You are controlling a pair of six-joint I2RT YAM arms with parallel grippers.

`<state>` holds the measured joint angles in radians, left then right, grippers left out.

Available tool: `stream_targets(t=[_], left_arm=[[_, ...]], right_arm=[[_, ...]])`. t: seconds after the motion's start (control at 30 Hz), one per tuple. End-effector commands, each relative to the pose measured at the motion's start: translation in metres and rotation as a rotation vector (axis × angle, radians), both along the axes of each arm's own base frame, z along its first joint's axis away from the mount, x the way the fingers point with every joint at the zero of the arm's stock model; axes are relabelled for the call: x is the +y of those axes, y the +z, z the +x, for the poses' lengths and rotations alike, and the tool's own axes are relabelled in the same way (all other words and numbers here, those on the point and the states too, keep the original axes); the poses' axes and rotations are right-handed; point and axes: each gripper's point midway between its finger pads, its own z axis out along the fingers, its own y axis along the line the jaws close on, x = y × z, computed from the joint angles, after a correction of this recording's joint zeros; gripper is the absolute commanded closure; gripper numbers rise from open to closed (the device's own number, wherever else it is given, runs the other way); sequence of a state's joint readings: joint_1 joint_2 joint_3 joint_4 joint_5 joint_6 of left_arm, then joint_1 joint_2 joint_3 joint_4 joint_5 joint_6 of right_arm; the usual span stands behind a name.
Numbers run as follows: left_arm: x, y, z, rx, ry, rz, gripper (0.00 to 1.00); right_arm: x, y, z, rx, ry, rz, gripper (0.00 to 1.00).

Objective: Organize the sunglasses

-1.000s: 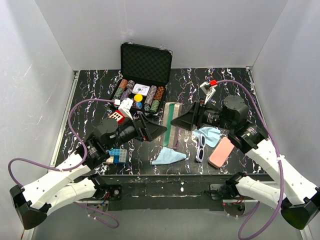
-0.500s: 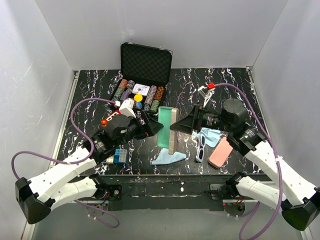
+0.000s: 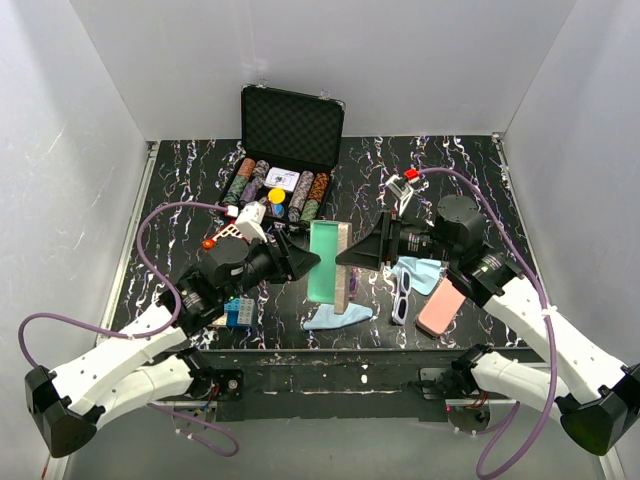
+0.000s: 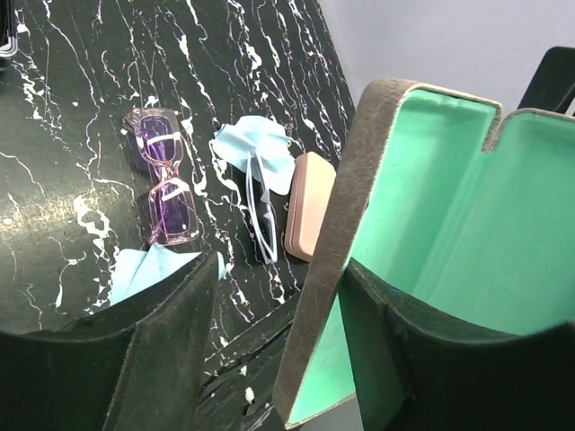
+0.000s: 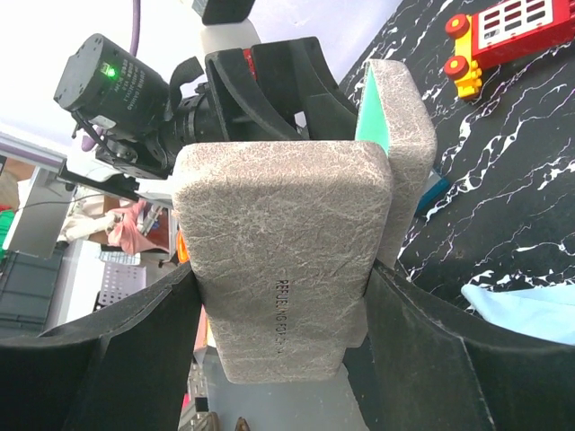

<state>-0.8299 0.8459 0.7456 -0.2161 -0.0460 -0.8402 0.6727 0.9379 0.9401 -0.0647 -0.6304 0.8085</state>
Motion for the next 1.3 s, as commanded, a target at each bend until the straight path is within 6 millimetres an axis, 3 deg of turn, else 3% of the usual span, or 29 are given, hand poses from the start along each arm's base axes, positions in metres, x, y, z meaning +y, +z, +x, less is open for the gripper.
stream_targets(t=[0.0,0.13,0.2,0.3,0.37,0.43,0.5,0.57,0.6,0.7,0.8,0.97,1.13,1.27], left_arm=[[0.002,-0.012,0.005,-0.016,-0.003,0.051,0.47],[-0.013,-0.01,-0.003,-0.021,-0.099,0.043,0.47],[-0.018,-0.004,-0.007,-0.036,-0.138,0.018,0.52],[-0.02,0.002,-0.01,-0.044,-0.15,-0.009,0.67],[-0.017,0.004,-0.008,-0.028,-0.12,-0.018,0.87],[-0.012,-0.001,-0.003,0.01,-0.071,-0.006,1.0],[-0.004,-0.008,0.005,0.039,-0.001,0.034,1.0],[0.005,-0.018,0.011,0.089,0.065,0.096,1.0],[0.009,-0.023,0.014,0.112,0.094,0.115,1.0],[0.024,-0.037,0.023,0.185,0.222,0.159,1.0],[0.043,-0.053,0.03,0.269,0.373,0.206,1.0],[0.066,-0.081,0.036,0.365,0.532,0.347,1.0],[0.059,-0.093,0.038,0.421,0.561,0.324,1.0],[0.053,-0.09,0.04,0.429,0.567,0.266,1.0]], right_arm=[[0.004,0.048,-0.035,-0.086,0.19,0.116,0.99],[0.006,0.05,-0.035,-0.083,0.203,0.124,0.99],[0.005,0.049,-0.035,-0.08,0.196,0.116,0.99],[0.004,0.047,-0.033,-0.082,0.178,0.098,0.99],[0.002,0.038,-0.028,-0.068,0.14,0.052,0.99],[0.0,0.031,-0.02,-0.08,0.096,0.008,0.99],[-0.001,0.021,-0.012,-0.068,0.056,-0.043,0.86],[-0.003,0.01,-0.001,-0.043,-0.001,-0.097,0.64],[-0.005,0.006,0.004,-0.048,-0.026,-0.123,0.48],[-0.012,-0.001,0.021,-0.082,-0.122,-0.184,0.22],[-0.021,-0.011,0.033,-0.136,-0.187,-0.258,0.2],[-0.031,-0.051,0.052,-0.145,-0.233,-0.443,0.18],[-0.021,-0.073,0.063,-0.181,-0.219,-0.52,0.18],[-0.007,-0.091,0.068,-0.243,-0.197,-0.608,0.19]])
